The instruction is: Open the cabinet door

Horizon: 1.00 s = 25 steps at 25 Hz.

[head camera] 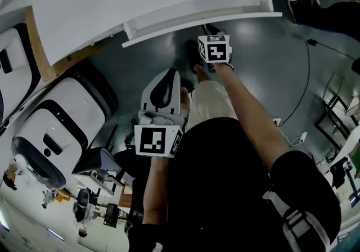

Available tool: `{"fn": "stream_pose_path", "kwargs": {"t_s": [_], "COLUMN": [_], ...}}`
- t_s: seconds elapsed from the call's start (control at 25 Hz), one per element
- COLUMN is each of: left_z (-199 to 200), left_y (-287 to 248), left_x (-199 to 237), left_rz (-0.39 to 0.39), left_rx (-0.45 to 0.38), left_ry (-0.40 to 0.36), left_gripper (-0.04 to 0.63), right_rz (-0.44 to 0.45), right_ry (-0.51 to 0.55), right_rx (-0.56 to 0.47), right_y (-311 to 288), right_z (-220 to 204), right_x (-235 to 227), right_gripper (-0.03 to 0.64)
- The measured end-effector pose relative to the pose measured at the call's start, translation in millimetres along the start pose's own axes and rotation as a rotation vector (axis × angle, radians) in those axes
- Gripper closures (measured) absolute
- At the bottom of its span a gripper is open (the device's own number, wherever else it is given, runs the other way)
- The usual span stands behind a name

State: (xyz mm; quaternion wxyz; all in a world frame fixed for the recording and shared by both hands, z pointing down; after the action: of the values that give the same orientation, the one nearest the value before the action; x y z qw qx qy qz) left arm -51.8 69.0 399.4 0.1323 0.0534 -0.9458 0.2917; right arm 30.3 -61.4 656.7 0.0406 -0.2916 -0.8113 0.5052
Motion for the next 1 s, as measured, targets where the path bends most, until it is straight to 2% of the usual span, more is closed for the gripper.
{"fn": "stream_pose_path", "kwargs": {"t_s": [0.48,1.0], "left_z": [7.5,-5.1], "left_y": [-3.6,15.9], "left_x": [1.7,-2.8], "left_rz": [-0.040,-0.086], "left_rx": [-0.006,0.001], "left_ry": [-0.023,-0.045], "left_gripper": [0.563,0.563], "right_rz": [-0.022,-0.042], "right_ry": [-0.020,-0.036], "right_rx": [0.013,0.032], "right_y": [10.2,31.4], "right_z": [-14.9,-51.6], "right_x": [-1.2,2.6], "right_gripper": [0.526,0.526]}}
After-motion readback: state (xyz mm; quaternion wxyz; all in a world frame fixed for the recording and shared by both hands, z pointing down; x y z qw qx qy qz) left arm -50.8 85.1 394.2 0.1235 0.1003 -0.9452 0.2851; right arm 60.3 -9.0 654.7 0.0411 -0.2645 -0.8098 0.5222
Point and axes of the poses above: the fingertips, and each gripper's own axes: y backward along the fingers, x to its left, z out of its top, the point moved 3 cm from there along y, backward along the fingers, and after that the axes turned 2 degrees about -y, right-handed, at the moved point
